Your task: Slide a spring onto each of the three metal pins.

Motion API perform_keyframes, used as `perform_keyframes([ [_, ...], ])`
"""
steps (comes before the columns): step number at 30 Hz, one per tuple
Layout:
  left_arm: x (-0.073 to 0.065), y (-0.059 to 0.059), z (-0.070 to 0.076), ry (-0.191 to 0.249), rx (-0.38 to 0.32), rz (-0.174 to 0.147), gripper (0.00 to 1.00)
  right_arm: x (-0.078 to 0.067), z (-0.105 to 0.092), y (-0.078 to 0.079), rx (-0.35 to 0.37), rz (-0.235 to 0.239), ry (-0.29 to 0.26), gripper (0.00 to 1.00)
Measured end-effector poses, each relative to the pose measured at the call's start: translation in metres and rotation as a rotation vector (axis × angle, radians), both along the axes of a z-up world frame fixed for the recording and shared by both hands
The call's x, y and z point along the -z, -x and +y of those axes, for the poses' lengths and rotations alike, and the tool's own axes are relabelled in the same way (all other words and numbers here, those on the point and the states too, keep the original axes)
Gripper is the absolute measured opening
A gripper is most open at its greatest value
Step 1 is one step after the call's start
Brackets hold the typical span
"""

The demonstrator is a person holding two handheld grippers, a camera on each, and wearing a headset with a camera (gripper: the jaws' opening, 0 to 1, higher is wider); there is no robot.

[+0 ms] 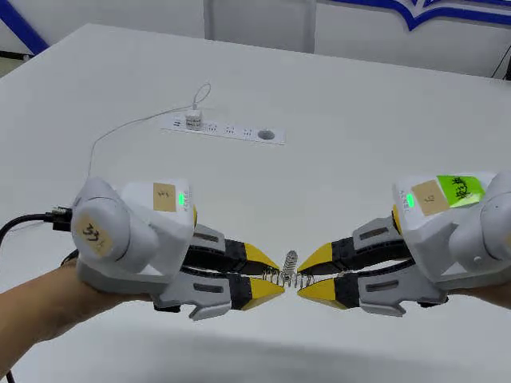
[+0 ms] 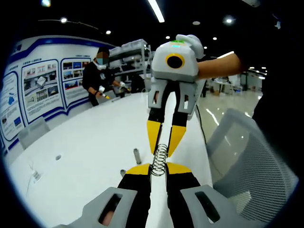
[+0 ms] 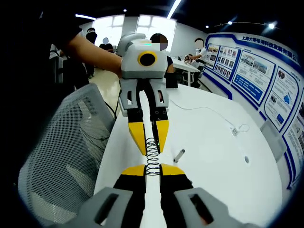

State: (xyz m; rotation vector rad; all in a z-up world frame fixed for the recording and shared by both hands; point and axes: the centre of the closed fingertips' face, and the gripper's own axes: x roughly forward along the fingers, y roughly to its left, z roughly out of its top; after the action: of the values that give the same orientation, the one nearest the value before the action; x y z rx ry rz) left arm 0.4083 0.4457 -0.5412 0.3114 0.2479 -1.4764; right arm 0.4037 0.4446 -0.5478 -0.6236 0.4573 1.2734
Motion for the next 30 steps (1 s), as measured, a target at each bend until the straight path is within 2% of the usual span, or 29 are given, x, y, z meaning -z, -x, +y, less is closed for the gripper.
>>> perform_keyframes([
  [5,-0.0039,0.0012,0.0006,0.023,0.005,0.0,0.1,-0.0033,0.001,-0.0002,-0.004,-0.006,-0.021,0.11],
  [10,-0.0029,0.0038,0.0002,0.02,0.019,-0.006,0.09,-0.0021,0.0005,0.0017,-0.003,-0.002,-0.022,0.12],
  [13,-0.002,0.0052,0.0001,0.014,0.021,0.003,0.1,-0.0023,0.0002,0.0024,0.0,0.008,-0.031,0.12],
  [16,-0.003,0.0062,0.0,0.017,0.023,0.002,0.1,-0.0024,-0.0015,0.0004,0.025,0.045,-0.054,0.14],
  [20,-0.0037,0.0057,0.0009,0.018,0.019,-0.006,0.1,0.001,-0.0034,-0.0021,0.037,0.048,-0.047,0.15],
  [26,-0.0039,0.0053,0.0034,0.019,0.014,-0.008,0.1,0.0024,-0.0004,-0.0002,0.049,0.086,-0.078,0.12],
  [30,-0.0041,0.0053,0.0044,0.017,0.012,-0.016,0.1,-0.0026,0.0005,-0.0002,0.068,0.108,-0.114,0.11],
])
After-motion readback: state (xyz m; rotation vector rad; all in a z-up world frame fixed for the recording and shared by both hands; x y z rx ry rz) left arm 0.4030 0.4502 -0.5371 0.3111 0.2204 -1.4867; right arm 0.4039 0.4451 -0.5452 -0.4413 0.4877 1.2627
